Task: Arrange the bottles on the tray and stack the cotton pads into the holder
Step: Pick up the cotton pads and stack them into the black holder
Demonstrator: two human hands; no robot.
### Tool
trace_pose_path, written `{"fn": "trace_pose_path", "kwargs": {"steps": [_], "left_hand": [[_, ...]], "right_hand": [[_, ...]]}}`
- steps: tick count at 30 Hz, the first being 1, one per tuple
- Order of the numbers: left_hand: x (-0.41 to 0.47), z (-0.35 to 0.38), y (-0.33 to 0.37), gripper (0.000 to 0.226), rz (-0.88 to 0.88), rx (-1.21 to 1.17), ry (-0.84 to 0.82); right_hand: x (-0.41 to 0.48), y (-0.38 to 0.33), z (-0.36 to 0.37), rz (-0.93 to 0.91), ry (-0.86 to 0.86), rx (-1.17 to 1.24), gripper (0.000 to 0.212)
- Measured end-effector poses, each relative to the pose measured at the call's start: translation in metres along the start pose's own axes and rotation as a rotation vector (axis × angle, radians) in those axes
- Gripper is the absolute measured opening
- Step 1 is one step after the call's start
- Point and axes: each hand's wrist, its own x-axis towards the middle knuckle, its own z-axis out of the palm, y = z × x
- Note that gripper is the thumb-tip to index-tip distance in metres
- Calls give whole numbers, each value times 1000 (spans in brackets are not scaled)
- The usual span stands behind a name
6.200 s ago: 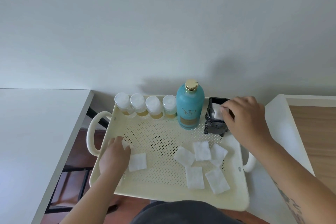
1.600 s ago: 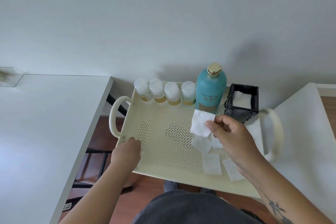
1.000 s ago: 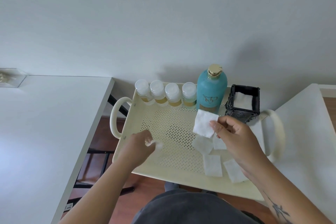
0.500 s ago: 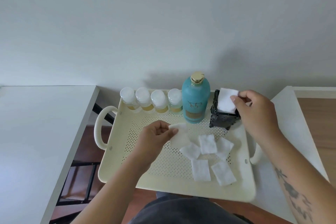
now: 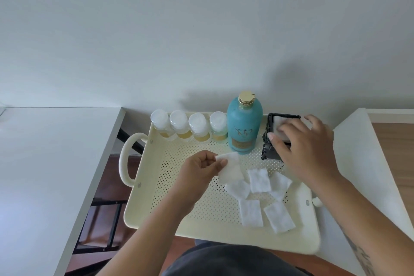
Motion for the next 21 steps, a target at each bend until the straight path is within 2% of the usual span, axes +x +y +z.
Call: {"fn": "trace_pose_path", "kwargs": {"steps": [3,7,9,11,14,15,18,20,21], "left_hand": [[1,3,2,22,-2,-12,-22],[3,7,6,24,15,-20,-43],[3,10,8,24,24,-43,-47],[5,13,11,23,31,-66,-60],[7,18,15,22,39,-85,-84],[8,20,16,20,41,-91,-95],[10,27,18,17,54,-100,-135],[10,33,19,20,59,-83,-169],[10,35,19,20,59,-69,-184]], "right_hand": [[0,1,5,21,-118,-89,55],[4,2,8,23,-220,-134,71],[5,1,6,31,-218,-132,67],[-1,-1,1,20,-107,-100,53],[-18,-10,-10,2,157,107,32],[-25,-14,-14,13,157,223,31],[-42,-30,-23,142,-112,645,32],[-51,-36,-23,236,-272,796,21],[-53,-36,-21,258,-299,833,13]]}}
